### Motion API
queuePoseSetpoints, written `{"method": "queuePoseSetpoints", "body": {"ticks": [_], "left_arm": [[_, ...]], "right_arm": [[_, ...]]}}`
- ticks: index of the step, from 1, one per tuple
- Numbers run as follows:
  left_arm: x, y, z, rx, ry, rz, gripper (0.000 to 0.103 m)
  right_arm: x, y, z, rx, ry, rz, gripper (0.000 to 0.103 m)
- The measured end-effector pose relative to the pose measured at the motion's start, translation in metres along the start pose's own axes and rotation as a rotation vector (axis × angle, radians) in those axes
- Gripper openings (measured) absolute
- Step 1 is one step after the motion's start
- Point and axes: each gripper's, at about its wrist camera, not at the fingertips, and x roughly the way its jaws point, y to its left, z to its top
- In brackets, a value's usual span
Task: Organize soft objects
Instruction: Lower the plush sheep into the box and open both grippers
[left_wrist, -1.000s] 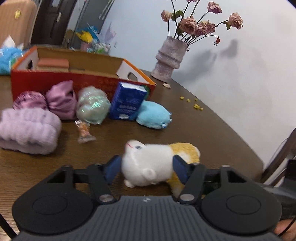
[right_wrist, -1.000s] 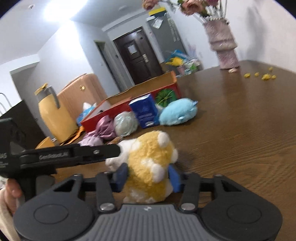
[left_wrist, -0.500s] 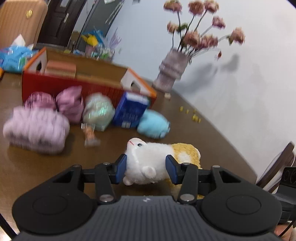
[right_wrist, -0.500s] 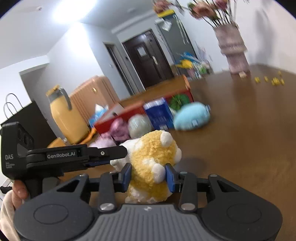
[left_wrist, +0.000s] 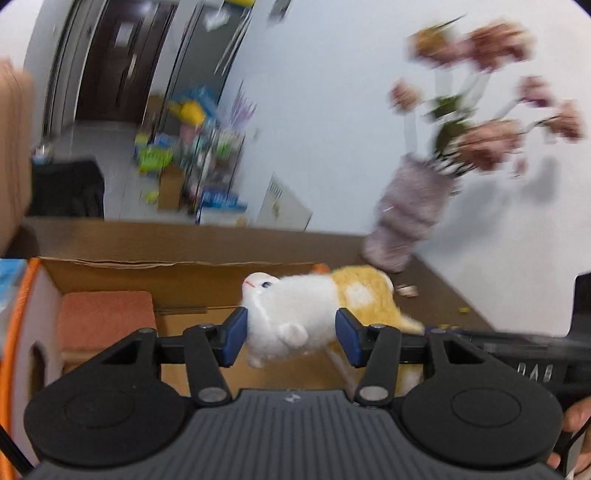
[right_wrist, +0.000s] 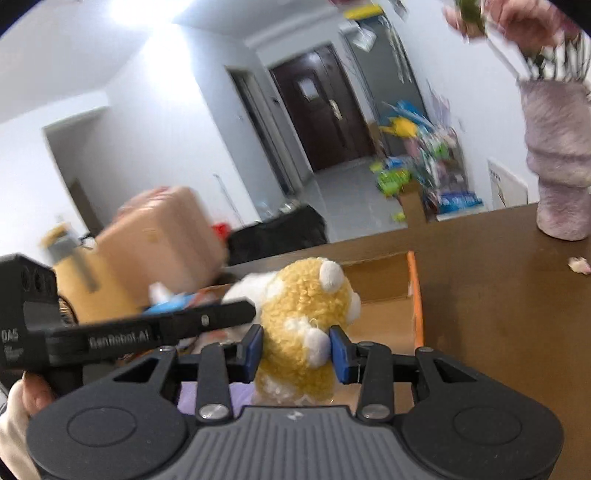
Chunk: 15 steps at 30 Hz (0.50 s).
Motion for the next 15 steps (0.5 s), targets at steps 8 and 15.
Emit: {"method": "queuePoseSetpoints", "body": {"ticks": [8,15], "left_arm": [[0.067,0.025,0.004,0.023,0.122,-0.022,0.048],[0.072,0.017,-0.004,0.065,0.184,-0.106,0.053]], "right_arm": [[0.101,-0.009,0.017,-0.196,0.122,-0.292,0.040],[0.092,0.012,-0.002,-0.317,0.111,-0.417,0.038]]}}
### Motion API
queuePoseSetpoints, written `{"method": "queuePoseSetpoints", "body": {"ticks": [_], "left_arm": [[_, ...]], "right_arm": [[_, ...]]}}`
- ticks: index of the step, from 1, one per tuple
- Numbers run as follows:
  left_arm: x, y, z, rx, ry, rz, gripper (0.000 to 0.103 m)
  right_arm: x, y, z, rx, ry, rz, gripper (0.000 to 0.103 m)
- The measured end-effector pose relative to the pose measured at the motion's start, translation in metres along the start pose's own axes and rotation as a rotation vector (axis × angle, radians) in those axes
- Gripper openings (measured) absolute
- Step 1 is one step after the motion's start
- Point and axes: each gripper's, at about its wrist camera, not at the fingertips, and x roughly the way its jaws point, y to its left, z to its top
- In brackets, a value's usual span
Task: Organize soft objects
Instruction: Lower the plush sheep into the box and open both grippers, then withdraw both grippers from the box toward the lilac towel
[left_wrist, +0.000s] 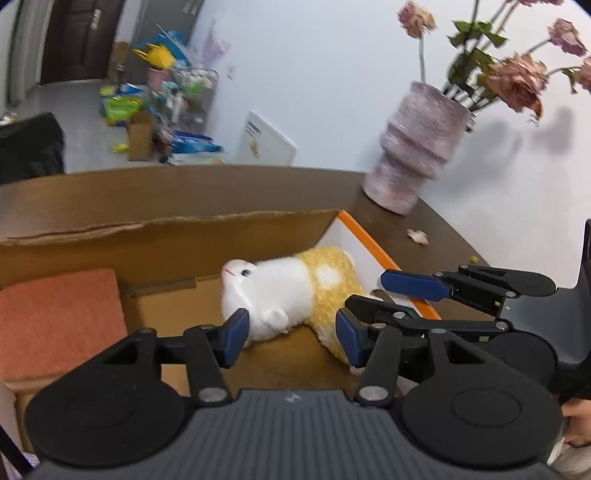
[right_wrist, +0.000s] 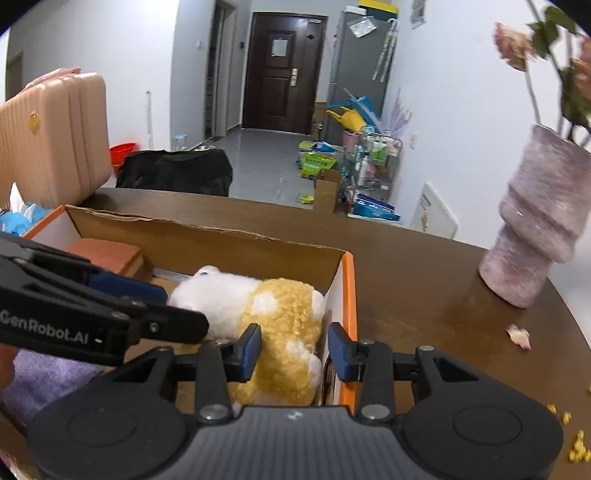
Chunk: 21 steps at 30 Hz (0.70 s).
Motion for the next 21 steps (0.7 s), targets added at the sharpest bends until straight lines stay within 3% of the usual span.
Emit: {"method": "queuePoseSetpoints", "body": {"ticks": [5,9,12,14,18,21], "left_arm": [[-0.009,-0.012,-0.009,0.059,-0.036,0.016,0.059],[-0.031,-0.032,-0.009,0.127,-0.163,0.188,0.065],[-0.072,-0.050,-0.004,0.161,-0.232,0.237,0.067],[-0.104,-0.062,-0.001,0.155,-0.278,0.282,0.070],[-0.170,-0.079,-0.011,0.148,-0.343,0.361,0.079],[-0.219,-0.090,-0.039,0.138,-0.388,0.422,0.084]], "right_arm": [[-0.032,0.009,-0.022,-0.026,-0.007,-0.035,0.037],[-0.046,0.010,-0.018,0.016,-0.012,-0.019,0.043],[-0.077,0.001,-0.002,0.015,-0.080,-0.041,0.054],[-0.108,-0.004,0.012,0.024,-0.130,-0.035,0.070],[-0.174,-0.005,0.021,0.020,-0.216,-0.040,0.078],[-0.218,-0.003,0.007,0.031,-0.258,-0.015,0.083]]}}
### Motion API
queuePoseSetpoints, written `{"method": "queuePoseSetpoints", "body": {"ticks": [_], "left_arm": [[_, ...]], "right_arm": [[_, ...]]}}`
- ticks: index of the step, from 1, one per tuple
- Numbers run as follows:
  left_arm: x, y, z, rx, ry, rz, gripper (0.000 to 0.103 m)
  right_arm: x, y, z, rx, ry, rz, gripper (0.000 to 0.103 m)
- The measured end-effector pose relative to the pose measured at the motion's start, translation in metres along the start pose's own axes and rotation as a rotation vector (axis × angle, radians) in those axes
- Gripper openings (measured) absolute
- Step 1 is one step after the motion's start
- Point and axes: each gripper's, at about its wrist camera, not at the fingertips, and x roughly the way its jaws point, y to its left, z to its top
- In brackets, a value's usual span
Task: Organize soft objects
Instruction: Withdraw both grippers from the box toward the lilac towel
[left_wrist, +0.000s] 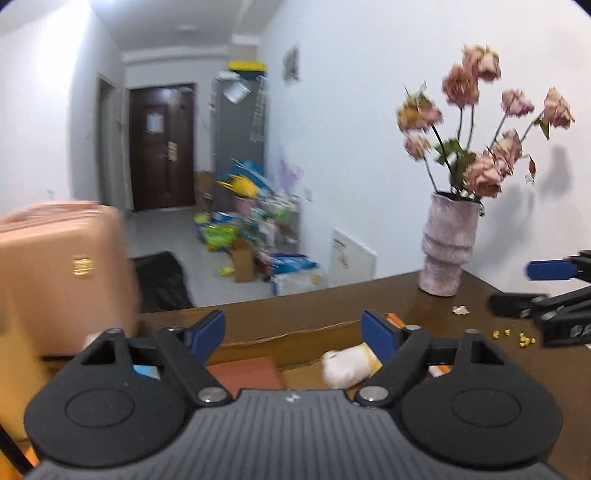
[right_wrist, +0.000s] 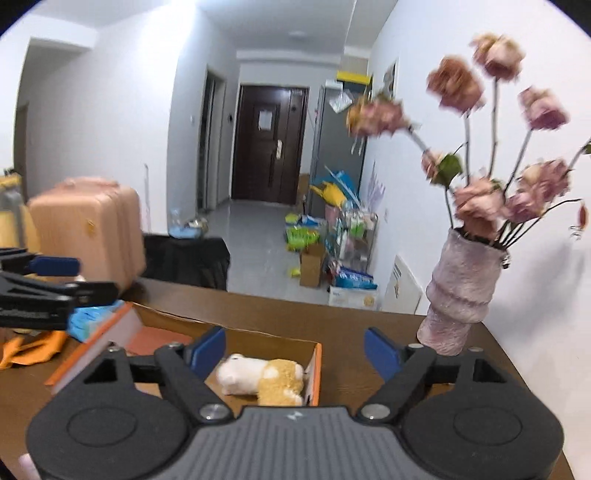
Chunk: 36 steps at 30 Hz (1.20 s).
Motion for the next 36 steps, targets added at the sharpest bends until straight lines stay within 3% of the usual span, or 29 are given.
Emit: {"method": "queuePoseSetpoints", "body": {"ticks": [5,11,15,17,20,25,32,36], "left_arm": [[-0.101,0.003,-0.057,-0.021,-0.070,0.072,0.088],[-0.206,-0.010,-0.161,0.006,-0.154,0.083,0.096],[-0.252,-0.015,-0.213,-0.053,-0.148,0.122,0.096],[-0.267,-0.015,-0.234,-0.106,-0.099,0.110,0.096],[-0.282,-0.017,-0.259,-0.106,-0.033,0.108,0.096],[-0.285,-0.013,-0.271,-0.119,-0.003,0.118,0.096],[-0.264,-0.004,-0.261,-0.130,0.014,0.126,0.096],[-0.237,0.011,-0.248,-0.150,0.030,0.114,0.096]], "right_arm": [[-0.076,0.008,-0.052,0.025,-0.065,0.029,0.088],[-0.176,0.043,-0.163,0.081,-0.190,0.049,0.091],[-0.224,0.068,-0.232,0.085,-0.268,-0.003,0.091],[-0.243,0.077,-0.261,0.116,-0.255,-0.016,0.091],[-0.263,0.084,-0.295,0.198,-0.186,0.031,0.091],[-0.274,0.101,-0.319,0.185,-0.160,0.024,0.091],[-0.256,0.108,-0.303,0.194,-0.138,0.047,0.089],[-0.228,0.117,-0.288,0.173,-0.078,0.106,0.075]]}}
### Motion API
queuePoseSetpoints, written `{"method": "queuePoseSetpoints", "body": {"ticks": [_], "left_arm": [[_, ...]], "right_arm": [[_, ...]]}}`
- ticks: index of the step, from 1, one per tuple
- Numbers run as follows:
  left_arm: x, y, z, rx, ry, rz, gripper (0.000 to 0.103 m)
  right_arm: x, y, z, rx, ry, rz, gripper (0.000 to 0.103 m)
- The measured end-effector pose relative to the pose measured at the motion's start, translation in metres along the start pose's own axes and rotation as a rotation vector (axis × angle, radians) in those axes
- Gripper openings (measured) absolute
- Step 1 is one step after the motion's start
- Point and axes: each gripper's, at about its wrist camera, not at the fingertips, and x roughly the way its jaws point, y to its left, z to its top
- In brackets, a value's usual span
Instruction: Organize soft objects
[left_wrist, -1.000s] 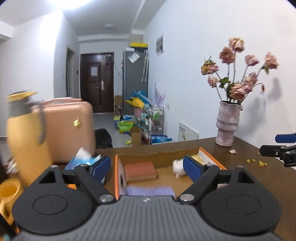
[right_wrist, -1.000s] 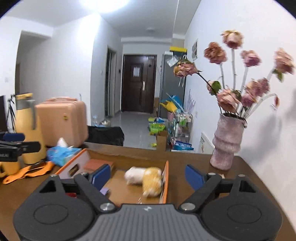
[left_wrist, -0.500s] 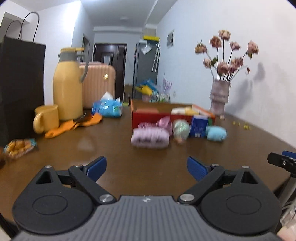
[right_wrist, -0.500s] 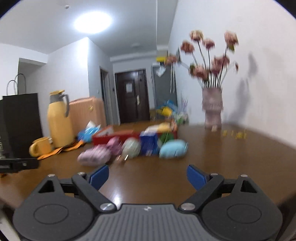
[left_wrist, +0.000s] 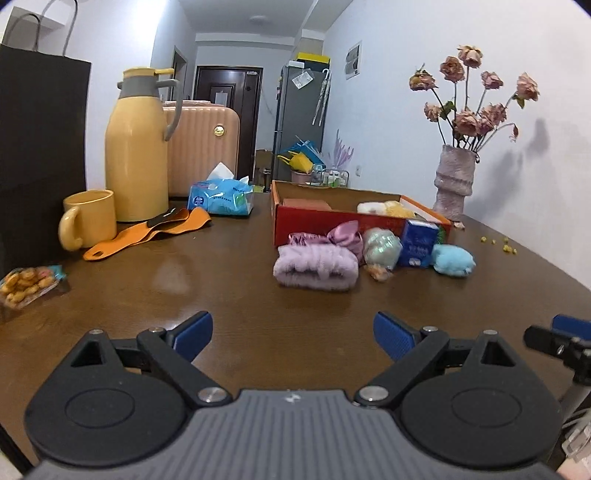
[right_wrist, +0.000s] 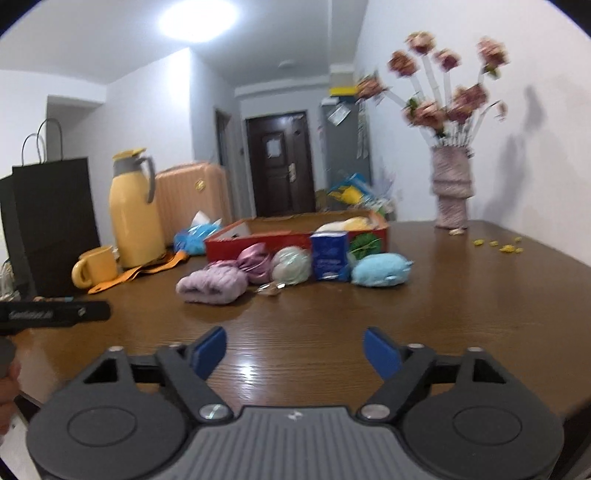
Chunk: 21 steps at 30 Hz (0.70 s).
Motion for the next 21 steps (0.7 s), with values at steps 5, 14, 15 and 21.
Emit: {"method": "queuePoseSetpoints", "body": {"ticks": [5,14,15,21], "left_arm": [[0.061,0.024,0.038,-0.102,0.051,-0.093,0.092],[0.179,0.055,0.067,-0.211,0.203,-0.200,0.067],[0.186,0.059,0.065,-0.236,0.221,-0.223,0.067],[0.208,0.076,0.050,-0.340,0.304,-0.330,0.034]], "right_arm": [[0.058,0.006,0.034,0.051,0.067,0.101,0.057],[0.203,0.026,0.073,0.182,0.208,0.210,0.034],[0.214,0.028,0.074,0.195,0.218,0.206,0.034],[0.259,0.032,0.063,0.258,0.286,0.213,0.036]]}}
